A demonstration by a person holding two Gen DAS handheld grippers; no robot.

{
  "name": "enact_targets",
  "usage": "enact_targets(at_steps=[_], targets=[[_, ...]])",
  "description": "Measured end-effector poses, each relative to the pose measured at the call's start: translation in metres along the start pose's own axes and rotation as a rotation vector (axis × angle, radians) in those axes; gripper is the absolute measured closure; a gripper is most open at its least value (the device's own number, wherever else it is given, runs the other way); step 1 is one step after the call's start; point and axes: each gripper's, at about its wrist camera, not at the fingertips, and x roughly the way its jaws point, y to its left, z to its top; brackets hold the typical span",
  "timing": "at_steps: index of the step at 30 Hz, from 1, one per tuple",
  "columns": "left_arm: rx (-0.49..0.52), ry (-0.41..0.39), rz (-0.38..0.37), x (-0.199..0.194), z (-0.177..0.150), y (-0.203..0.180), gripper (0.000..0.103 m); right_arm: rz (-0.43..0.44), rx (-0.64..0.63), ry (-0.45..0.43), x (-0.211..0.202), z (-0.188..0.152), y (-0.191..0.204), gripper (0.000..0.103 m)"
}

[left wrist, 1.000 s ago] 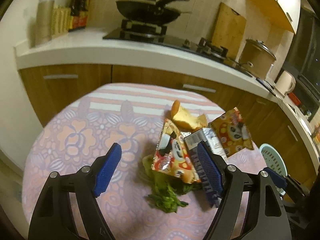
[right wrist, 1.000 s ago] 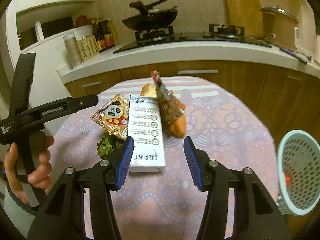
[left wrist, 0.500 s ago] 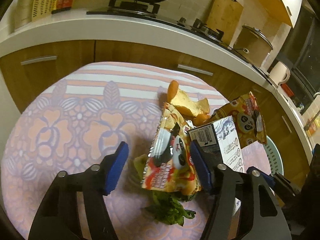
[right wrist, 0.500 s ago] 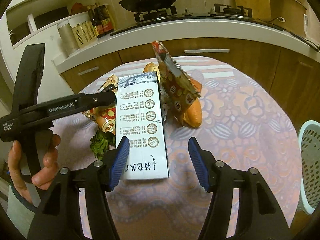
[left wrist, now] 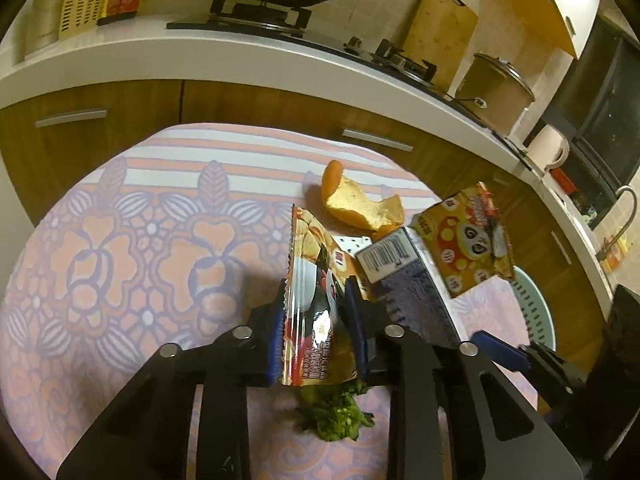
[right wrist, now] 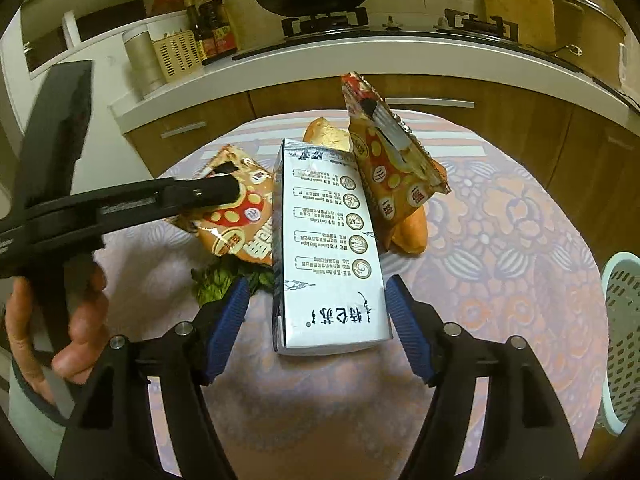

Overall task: Collect trash
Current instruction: 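Grasp the snack packet with the left tool while the right tool grasps the white carton, then carry the packet and carton over the basket and open both tools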

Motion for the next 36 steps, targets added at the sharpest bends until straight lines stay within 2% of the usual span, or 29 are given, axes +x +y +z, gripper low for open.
enact_targets(at_steps=[5, 6, 8, 10, 16, 20, 24, 28, 36], targets=[[0.012, -0.012, -0.009, -0.008, -0.003, -0.005, 0.088, 0.004, 0.041, 0.012, 0.002, 0.002, -0.011, 0.035], [0.008, -0.012, -0.015, -0.009, -0.002, -0.005, 0.092, 0.011, 0.044, 0.02, 0.004, 0.002, -0.012, 0.035], [-0.002, -0.022, -0.022, -0.014, -0.001, -0.005, 0.094, 0.042, 0.052, 0.038, 0.007, 0.001, -0.012, 0.037], [-0.004, -0.04, -0.027, -0.02, -0.001, -0.006, 0.094, 0.061, 0.047, 0.048, 0.007, 0.002, -0.011, 0.052], [-0.014, -0.097, -0.041, -0.048, 0.0, -0.01, 0.095, 0.041, -0.008, -0.038, -0.028, -0.003, 0.005, 0.053], [-0.011, -0.142, -0.085, -0.072, 0.001, -0.021, 0.095, 0.019, -0.034, -0.117, -0.066, -0.001, 0.009, 0.053], [0.039, -0.201, -0.121, -0.099, 0.004, -0.047, 0.095, -0.011, -0.016, -0.184, -0.102, 0.001, -0.005, 0.053], [0.097, -0.23, -0.159, -0.108, 0.007, -0.08, 0.095, -0.057, 0.013, -0.227, -0.129, 0.001, -0.03, 0.053], [0.212, -0.204, -0.253, -0.088, 0.002, -0.155, 0.095, -0.194, 0.047, -0.273, -0.165, -0.011, -0.078, 0.053]])
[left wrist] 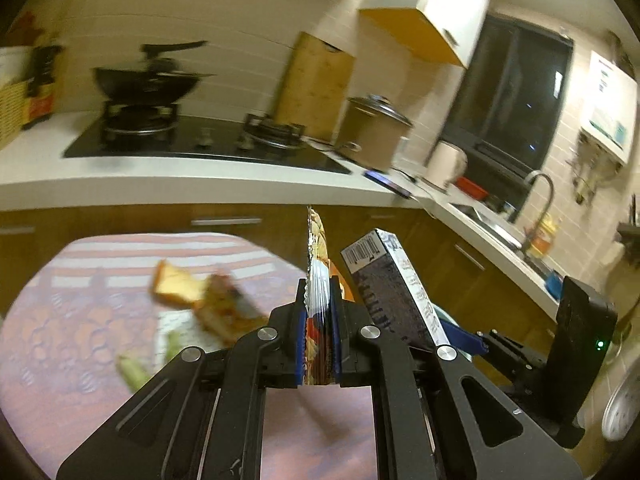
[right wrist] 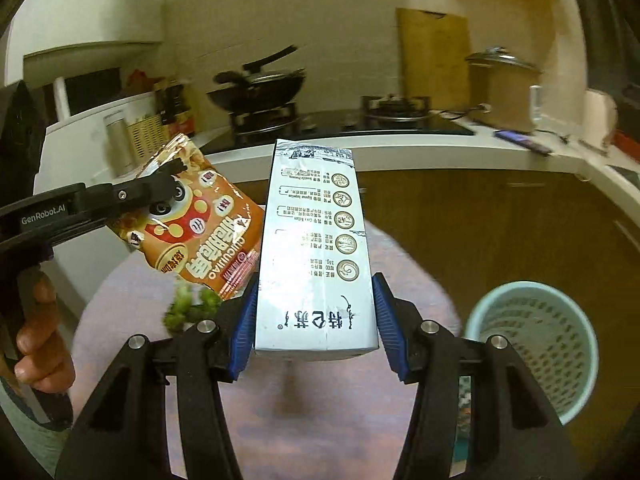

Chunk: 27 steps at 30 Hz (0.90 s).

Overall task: Collect trash
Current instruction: 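Carry the packet and carton over the basket and open both tools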

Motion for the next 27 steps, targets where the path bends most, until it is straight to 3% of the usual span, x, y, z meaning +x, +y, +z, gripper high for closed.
enact_targets(at_steps=[17, 27], targets=[[0.091, 0.2, -0.195, 0.145, -0.024, -0.117, 0.095, -0.246, 0.195, 0.013, -0.032, -0.04, -0.147, 0.053], [0.14, 0.319, -0.2, 0.218, -0.05, -0.152, 0.095, -0.326, 0.315, 0.101, -0.014, -0.073, -0.209, 0.053]])
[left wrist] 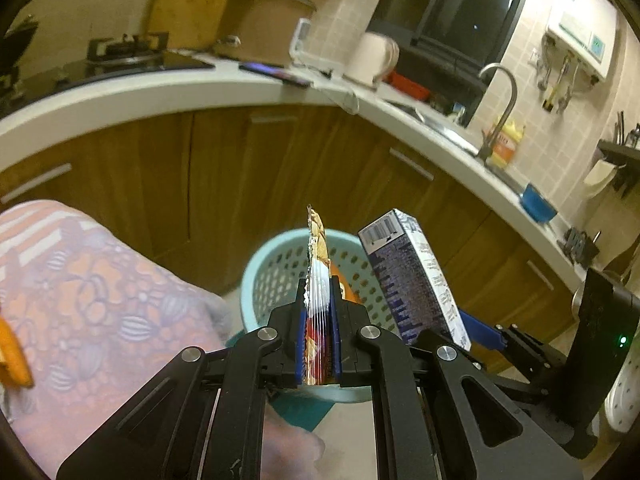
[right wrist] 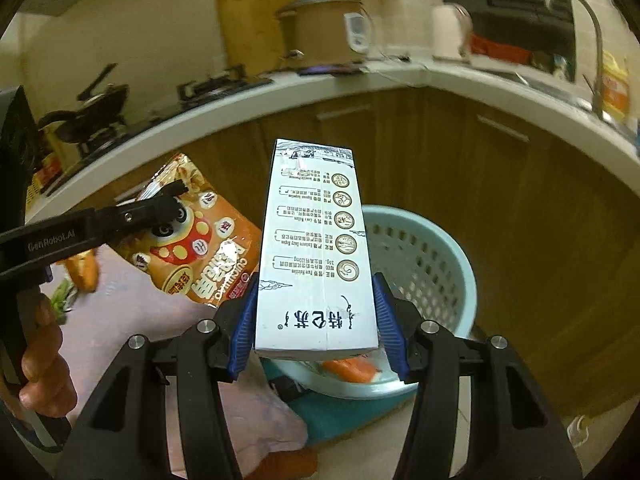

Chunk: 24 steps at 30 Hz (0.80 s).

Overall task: Collect trash
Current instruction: 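Carry the packet and carton over the basket and open both tools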

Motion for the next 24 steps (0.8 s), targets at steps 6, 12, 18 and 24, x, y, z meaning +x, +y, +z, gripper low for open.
enact_targets(at_steps=[6, 12, 18, 24], targets=[[-0.012, 0.064, -0.007, 0.036, -0.005, -0.001, 0.095, -0.038, 0.029, 0.057, 0.025, -0.007, -0.018, 0.053], [0.007, 0.106, -0.011, 0.059, -0.011, -0.006, 0.09, -0.047, 0.112, 0.104, 0.05, -0.019, -0.039, 0.052], [0.027, 0.139, 0.021, 0.069, -0.021, -0.005, 0.059, -0.056, 0.163, 0.162, 0.07, -0.03, -0.051, 0.048], [0.021, 0.113, 0.032, 0.053, -0.023, 0.003, 0.059, -0.058, 0.149, 0.141, 0.061, -0.024, -0.047, 0.048]])
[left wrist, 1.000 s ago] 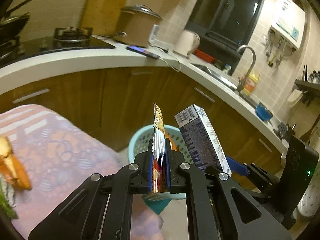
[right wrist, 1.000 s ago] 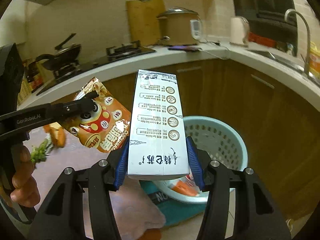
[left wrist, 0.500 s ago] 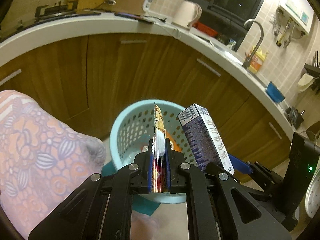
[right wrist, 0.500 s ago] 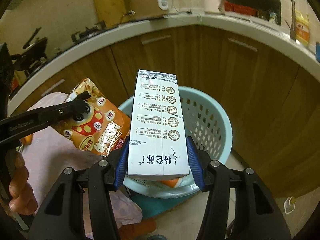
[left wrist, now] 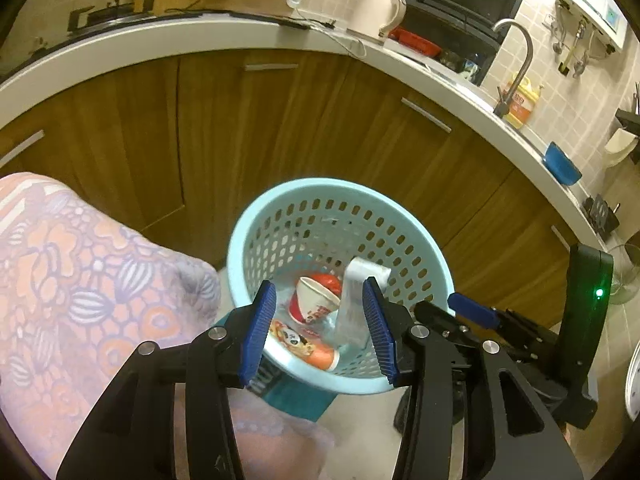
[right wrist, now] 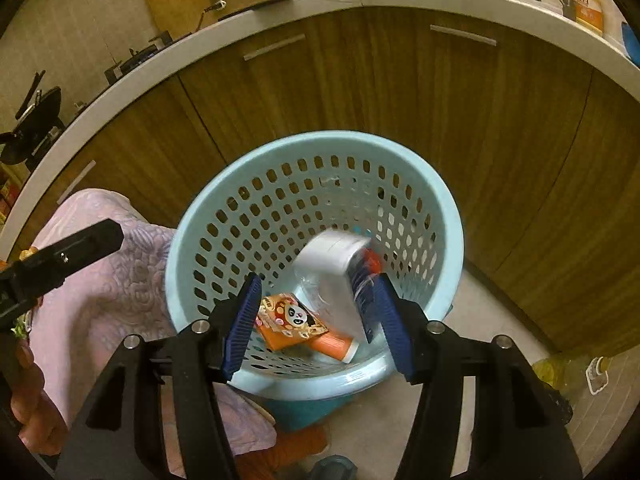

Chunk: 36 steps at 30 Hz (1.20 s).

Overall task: Collect trash
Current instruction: 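Carry the packet and carton over the basket and open both tools, then grasp the green bok choy stalk with the left tool while the right tool grasps the orange snack packet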

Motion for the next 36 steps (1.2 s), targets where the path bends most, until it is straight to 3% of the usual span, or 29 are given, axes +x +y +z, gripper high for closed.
enact_targets(at_steps=[9, 24, 36], targets=[[-0.011, -0.099, 0.005, -0.059, -0.007, 0.009, 0.059, 0.063, -0.107, -0.071, -0.032, 0.004, 0.05, 0.048], [-0.038, -0.285, 0.095, -0.172, -0.027, 0.03, 0.059, 0.196, -0.265, -0.157, -0.076, 0.01, 0.141, 0.048], [-0.167, -0.418, 0.268, -0.26, -0.05, 0.091, 0.059, 0.314, -0.4, -0.197, -0.099, 0.005, 0.215, 0.048]])
